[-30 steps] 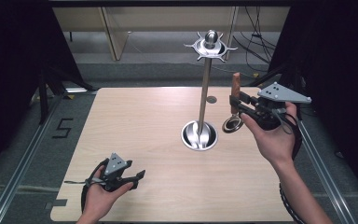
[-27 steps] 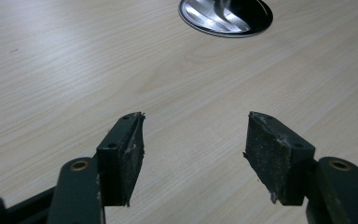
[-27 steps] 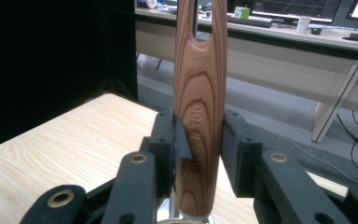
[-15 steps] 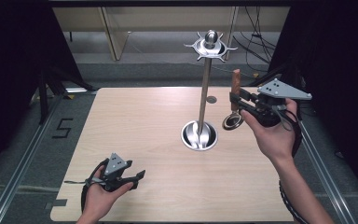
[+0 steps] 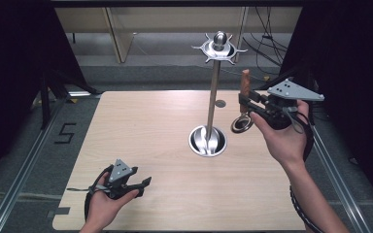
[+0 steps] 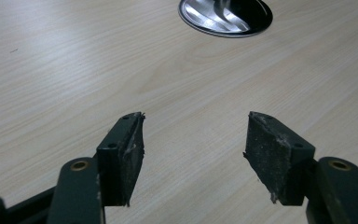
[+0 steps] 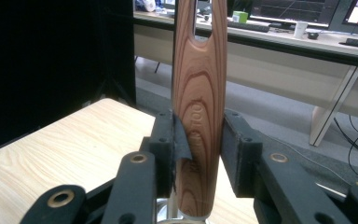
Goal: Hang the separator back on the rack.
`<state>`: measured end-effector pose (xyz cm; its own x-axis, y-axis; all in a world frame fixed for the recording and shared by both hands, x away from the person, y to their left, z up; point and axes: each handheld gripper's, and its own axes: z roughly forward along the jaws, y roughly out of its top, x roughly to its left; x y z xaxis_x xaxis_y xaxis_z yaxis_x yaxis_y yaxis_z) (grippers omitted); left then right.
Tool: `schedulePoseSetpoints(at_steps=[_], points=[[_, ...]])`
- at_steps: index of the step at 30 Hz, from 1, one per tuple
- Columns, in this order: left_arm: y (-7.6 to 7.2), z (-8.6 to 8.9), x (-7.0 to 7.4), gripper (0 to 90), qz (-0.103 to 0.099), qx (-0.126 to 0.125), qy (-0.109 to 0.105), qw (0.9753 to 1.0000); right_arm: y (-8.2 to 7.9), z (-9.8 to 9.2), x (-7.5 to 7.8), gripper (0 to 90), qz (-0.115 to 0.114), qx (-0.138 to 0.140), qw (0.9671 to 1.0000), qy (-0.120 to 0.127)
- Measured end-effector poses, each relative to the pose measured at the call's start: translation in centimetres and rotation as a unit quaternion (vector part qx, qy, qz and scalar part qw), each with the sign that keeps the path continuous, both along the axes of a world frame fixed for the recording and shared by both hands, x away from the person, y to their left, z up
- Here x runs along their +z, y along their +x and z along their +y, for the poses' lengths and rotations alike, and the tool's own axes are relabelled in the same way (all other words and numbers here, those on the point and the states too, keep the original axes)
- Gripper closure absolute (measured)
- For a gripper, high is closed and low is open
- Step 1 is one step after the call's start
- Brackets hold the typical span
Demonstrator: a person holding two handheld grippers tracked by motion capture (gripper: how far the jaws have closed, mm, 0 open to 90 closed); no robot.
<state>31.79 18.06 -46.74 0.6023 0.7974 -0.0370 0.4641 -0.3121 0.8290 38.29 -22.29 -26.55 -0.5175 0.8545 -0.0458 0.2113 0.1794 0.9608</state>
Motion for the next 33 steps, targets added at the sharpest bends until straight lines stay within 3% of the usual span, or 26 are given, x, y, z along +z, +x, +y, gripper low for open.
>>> schedulePoseSetpoints(at_steps=[6, 11, 13, 19, 24, 27, 28, 33], points=[[0.0, 0.0, 0.0, 36.5, 0.001, 0.001, -0.001, 1.0, 0.2, 0.1, 0.1, 68.6, -0.006, 0.003, 1.0, -0.002], [0.0, 0.0, 0.0, 36.5, 0.0, -0.001, 0.0, 1.0, 0.3, 0.2, 0.4, 68.6, 0.006, 0.0, 1.0, 0.006], [0.0, 0.0, 0.0, 36.5, 0.001, -0.001, 0.002, 1.0, 0.5, 0.2, 0.5, 68.6, -0.008, 0.002, 1.0, -0.001], [0.0, 0.0, 0.0, 36.5, 0.001, 0.001, -0.001, 1.0, 0.6, 0.5, 0.8, 68.6, 0.005, 0.001, 1.0, 0.005], [0.0, 0.1, 0.1, 36.5, -0.001, -0.002, 0.003, 1.0, 0.8, 0.6, 1.0, 68.6, -0.006, 0.004, 1.0, -0.003], [0.0, 0.0, 0.0, 36.5, 0.001, -0.001, 0.001, 1.0, 0.8, 0.8, 1.0, 68.6, 0.004, 0.005, 1.0, 0.004], [0.0, 0.0, 0.1, 36.5, 0.001, -0.001, 0.001, 1.0, 1.0, 0.7, 1.1, 68.6, -0.006, 0.005, 1.0, 0.0], [0.0, 0.0, 0.0, 36.5, 0.001, 0.0, -0.001, 1.0, 1.1, 1.0, 1.3, 68.6, -0.002, 0.005, 1.0, 0.004]])
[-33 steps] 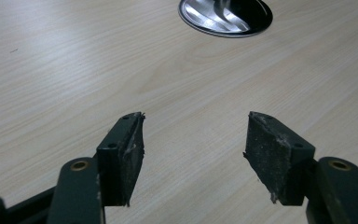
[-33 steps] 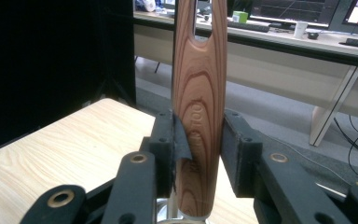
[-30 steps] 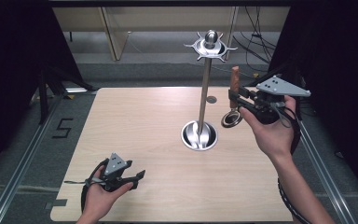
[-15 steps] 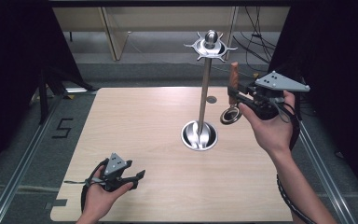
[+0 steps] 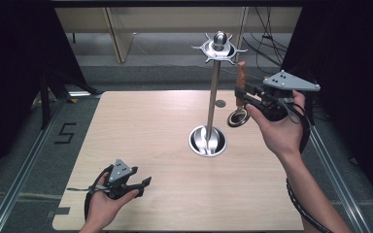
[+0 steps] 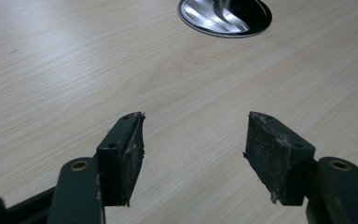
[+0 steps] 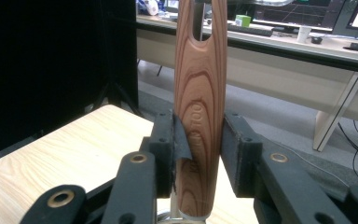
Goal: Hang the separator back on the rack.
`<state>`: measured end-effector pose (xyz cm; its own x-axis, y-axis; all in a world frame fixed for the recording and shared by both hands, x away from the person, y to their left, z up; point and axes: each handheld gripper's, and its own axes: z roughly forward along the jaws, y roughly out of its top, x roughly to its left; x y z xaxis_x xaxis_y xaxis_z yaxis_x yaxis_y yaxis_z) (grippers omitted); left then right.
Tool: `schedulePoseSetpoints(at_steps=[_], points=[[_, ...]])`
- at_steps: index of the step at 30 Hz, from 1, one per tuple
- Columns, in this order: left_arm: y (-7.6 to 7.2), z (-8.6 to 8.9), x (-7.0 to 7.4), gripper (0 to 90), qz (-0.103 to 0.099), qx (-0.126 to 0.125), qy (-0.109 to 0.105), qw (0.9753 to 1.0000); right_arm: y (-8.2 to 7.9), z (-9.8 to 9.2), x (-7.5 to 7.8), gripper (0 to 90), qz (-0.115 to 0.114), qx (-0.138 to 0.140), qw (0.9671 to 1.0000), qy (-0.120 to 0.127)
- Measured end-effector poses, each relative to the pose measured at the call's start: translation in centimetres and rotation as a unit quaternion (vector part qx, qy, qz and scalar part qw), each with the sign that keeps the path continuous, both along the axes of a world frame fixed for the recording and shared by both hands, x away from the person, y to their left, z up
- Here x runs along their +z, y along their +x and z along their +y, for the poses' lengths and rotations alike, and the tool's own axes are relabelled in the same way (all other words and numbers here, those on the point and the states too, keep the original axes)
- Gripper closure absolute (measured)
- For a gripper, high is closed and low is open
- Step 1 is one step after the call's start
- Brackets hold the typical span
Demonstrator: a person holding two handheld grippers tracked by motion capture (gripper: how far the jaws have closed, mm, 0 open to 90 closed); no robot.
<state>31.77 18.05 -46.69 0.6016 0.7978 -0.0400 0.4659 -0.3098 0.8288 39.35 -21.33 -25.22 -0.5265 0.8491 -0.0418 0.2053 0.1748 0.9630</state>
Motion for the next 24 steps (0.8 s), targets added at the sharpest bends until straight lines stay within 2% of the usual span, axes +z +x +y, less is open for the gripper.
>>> schedulePoseSetpoints(at_steps=[3, 5, 6, 8, 19, 22, 24], points=[[0.0, 0.0, 0.0, 36.5, -0.001, 0.0, -0.001, 1.0, 0.1, 0.1, 0.2, 68.6, 0.001, 0.002, 1.0, 0.002], [0.0, 0.0, 0.0, 36.5, -0.001, 0.0, -0.001, 1.0, 0.2, 0.1, 0.2, 68.6, -0.007, 0.004, 1.0, -0.004], [0.0, 0.1, 0.0, 36.5, -0.001, -0.002, 0.002, 1.0, 0.1, 0.4, 0.2, 68.6, 0.004, 0.002, 1.0, 0.003], [0.0, 0.1, 0.0, 36.5, -0.002, -0.003, 0.004, 1.0, 0.2, 0.4, 0.2, 68.6, 0.007, 0.007, 1.0, 0.002], [0.0, 0.0, 0.0, 36.5, -0.002, -0.001, -0.001, 1.0, 0.5, 0.7, 0.3, 68.6, 0.003, 0.009, 0.9999, -0.004], [0.0, 0.1, 0.1, 36.5, -0.002, -0.002, 0.001, 1.0, 0.6, 1.1, 0.4, 68.6, 0.014, 0.01, 0.9998, 0.002], [0.0, 0.1, 0.1, 36.5, -0.003, -0.002, 0.001, 1.0, 0.6, 1.1, 0.4, 68.6, 0.01, 0.01, 0.9999, 0.001]])
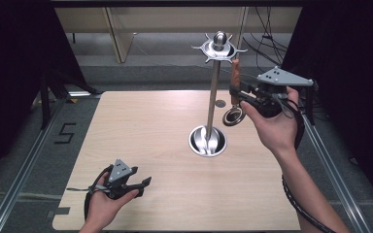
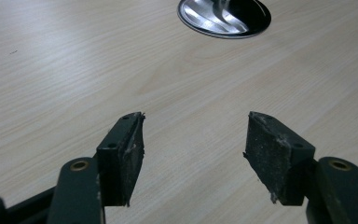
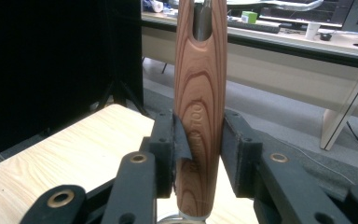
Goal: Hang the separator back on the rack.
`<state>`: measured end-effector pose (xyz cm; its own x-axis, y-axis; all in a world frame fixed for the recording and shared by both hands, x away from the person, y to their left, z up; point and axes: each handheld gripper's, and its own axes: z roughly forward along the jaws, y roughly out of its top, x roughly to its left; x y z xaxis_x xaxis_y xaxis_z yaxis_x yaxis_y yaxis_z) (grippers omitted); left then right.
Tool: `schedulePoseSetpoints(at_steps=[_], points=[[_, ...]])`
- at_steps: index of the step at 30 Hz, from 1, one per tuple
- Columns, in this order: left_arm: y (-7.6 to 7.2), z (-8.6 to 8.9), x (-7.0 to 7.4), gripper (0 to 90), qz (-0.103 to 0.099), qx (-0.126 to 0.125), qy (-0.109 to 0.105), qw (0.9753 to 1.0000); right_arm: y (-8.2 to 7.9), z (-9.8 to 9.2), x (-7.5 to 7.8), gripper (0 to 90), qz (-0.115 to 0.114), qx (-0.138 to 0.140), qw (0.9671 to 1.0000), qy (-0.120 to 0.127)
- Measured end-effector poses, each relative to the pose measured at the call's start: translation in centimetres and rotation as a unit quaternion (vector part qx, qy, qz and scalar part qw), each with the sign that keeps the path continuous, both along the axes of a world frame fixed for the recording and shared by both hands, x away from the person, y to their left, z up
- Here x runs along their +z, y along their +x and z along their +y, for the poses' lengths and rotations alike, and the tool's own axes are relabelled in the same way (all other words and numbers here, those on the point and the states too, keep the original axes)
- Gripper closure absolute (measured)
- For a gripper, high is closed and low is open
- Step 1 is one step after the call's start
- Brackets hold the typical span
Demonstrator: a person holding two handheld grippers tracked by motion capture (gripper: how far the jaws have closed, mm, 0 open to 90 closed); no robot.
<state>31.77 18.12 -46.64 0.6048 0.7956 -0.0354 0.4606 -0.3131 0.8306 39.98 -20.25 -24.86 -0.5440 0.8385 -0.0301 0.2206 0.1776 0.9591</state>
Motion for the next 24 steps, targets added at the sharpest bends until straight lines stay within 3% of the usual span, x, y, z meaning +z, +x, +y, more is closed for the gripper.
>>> schedulePoseSetpoints(at_steps=[5, 6, 13, 14, 15, 19, 22, 24], points=[[0.0, -0.1, 0.0, 36.5, 0.001, 0.002, -0.004, 1.0, 0.2, 0.0, 0.0, 68.6, 0.001, 0.0, 1.0, -0.003], [0.0, -0.1, 0.0, 36.5, 0.001, 0.001, -0.003, 1.0, 0.1, 0.1, 0.0, 68.6, 0.012, -0.002, 0.9999, 0.001], [0.0, 0.0, 0.0, 36.5, 0.001, 0.0, 0.0, 1.0, 0.6, 0.1, 0.1, 68.6, 0.002, 0.002, 1.0, -0.006], [0.0, 0.0, 0.0, 36.5, 0.001, 0.0, 0.0, 1.0, 0.6, 0.3, 0.0, 68.6, 0.013, 0.001, 0.9999, 0.001], [0.0, 0.0, 0.0, 36.5, 0.001, 0.0, 0.0, 1.0, 0.7, 0.3, 0.0, 68.6, 0.007, 0.0, 1.0, -0.003], [0.0, 0.0, 0.0, 36.5, 0.0, -0.001, -0.001, 1.0, 0.9, 0.5, 0.0, 68.6, 0.019, -0.001, 0.9998, 0.002], [0.0, 0.0, 0.0, 36.5, 0.0, -0.001, -0.001, 1.0, 1.2, 0.5, -0.1, 68.6, 0.009, 0.001, 0.9999, -0.006], [0.0, 0.0, 0.0, 36.5, 0.0, 0.002, -0.004, 1.0, 1.2, 0.7, -0.2, 68.6, 0.021, -0.002, 0.9998, 0.004]])
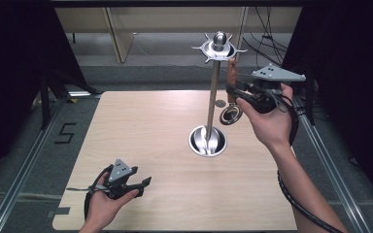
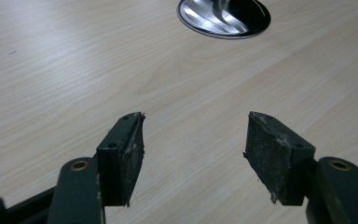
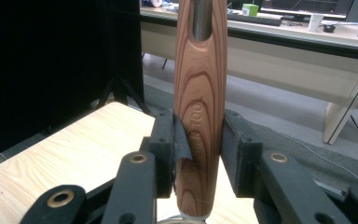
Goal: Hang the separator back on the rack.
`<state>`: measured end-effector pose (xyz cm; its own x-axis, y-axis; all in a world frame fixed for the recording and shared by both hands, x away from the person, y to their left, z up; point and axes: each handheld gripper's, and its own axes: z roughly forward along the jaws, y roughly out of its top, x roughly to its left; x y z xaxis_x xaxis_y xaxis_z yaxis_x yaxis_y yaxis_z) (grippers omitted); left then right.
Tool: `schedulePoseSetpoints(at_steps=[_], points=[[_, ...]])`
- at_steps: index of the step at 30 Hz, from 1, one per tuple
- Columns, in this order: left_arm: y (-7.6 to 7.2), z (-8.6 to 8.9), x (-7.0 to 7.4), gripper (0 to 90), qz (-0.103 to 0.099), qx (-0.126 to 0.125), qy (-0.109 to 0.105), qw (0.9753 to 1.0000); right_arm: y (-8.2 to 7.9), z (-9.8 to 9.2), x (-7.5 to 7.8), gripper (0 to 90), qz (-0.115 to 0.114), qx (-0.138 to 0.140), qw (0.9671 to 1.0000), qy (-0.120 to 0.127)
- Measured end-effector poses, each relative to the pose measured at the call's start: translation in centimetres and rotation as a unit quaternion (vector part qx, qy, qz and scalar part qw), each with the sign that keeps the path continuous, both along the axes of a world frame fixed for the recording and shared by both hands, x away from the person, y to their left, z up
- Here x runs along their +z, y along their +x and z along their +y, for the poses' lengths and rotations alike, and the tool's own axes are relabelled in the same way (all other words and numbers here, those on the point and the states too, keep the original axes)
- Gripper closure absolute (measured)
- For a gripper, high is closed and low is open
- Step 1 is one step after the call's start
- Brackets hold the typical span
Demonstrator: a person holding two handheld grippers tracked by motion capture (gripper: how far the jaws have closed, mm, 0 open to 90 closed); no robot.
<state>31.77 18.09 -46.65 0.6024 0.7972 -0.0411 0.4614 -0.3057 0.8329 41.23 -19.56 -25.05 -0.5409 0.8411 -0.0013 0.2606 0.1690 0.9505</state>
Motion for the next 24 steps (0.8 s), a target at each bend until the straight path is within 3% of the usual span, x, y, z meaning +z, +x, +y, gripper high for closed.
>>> schedulePoseSetpoints(at_steps=[16, 17, 21, 24], points=[[-0.01, 0.07, 0.05, 36.5, 0.0, -0.001, 0.007, 1.0, 0.38, 0.39, -0.42, 68.0, -0.019, -0.007, 0.9998, -0.008], [-0.03, 0.07, 0.05, 36.5, 0.0, 0.0, 0.006, 1.0, 0.2, 0.48, -0.47, 67.4, -0.014, -0.009, 0.9998, -0.008], [0.01, 0.08, 0.01, 36.4, 0.0, -0.002, 0.005, 1.0, -0.11, 0.45, -0.57, 60.6, -0.028, -0.013, 0.9991, -0.03], [-0.03, 0.09, 0.06, 36.5, 0.0, -0.002, 0.008, 1.0, -0.46, 0.26, -0.71, 55.6, -0.042, -0.016, 0.9984, -0.033]])
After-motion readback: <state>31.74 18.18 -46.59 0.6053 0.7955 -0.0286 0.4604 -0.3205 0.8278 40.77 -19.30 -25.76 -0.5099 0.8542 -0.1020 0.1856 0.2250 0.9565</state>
